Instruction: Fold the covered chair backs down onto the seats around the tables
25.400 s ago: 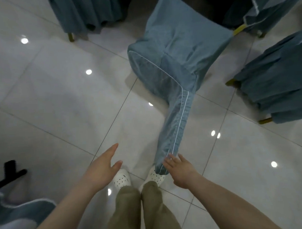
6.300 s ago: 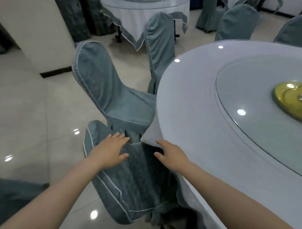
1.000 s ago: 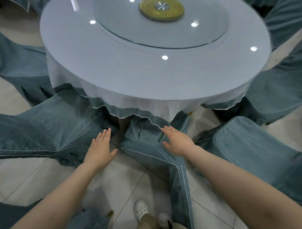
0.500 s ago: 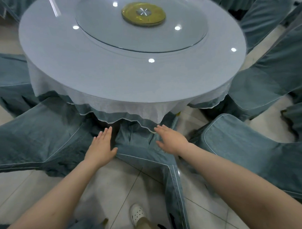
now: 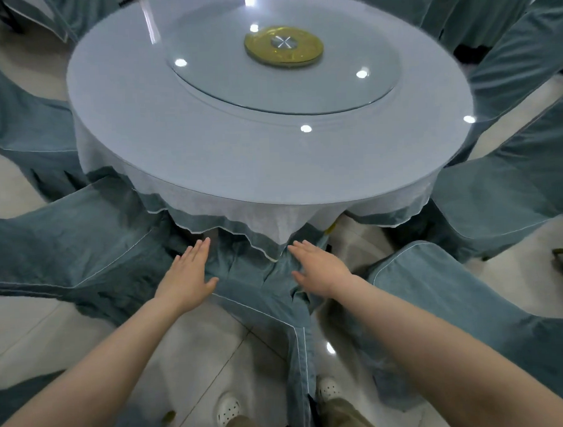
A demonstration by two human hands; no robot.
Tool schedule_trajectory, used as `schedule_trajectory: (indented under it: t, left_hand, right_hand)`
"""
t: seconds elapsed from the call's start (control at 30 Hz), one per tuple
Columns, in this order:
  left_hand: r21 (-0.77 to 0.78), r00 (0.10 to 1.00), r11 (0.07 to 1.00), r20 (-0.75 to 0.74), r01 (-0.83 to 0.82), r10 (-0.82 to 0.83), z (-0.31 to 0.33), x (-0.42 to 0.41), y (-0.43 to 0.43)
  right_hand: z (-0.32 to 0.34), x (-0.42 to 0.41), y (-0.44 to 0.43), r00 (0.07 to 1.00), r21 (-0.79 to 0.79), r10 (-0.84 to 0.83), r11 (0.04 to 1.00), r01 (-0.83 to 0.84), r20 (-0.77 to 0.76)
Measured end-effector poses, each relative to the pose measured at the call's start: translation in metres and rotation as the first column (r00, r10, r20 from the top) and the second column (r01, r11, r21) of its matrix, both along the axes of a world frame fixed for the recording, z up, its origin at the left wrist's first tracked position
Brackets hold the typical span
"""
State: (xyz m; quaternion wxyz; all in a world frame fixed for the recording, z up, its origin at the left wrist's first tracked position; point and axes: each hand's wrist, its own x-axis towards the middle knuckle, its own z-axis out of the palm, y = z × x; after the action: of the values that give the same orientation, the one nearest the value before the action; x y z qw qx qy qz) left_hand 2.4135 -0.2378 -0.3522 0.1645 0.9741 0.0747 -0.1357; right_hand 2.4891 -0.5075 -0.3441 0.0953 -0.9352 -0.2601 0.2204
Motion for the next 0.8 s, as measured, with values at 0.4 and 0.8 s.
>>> schedule_trajectory:
  t: [0.4, 0.8]
  left_hand:
    - [0.027, 0.921, 0.925, -0.093, -0.378, 0.379, -0.022, -0.082, -0.121]
    - [0.003, 0.673, 0.693, -0.233, -0.721, 0.702, -0.072, -0.239, -0.196]
  right_hand:
    - [-0.043, 0.024, -0.056, 0.897, 0.038, 0.439, 0.899, -0.437, -0.058]
    - [-0.105, -0.039, -0.050, 0.669, -0.147, 0.720, 0.653, -0.743, -0.184]
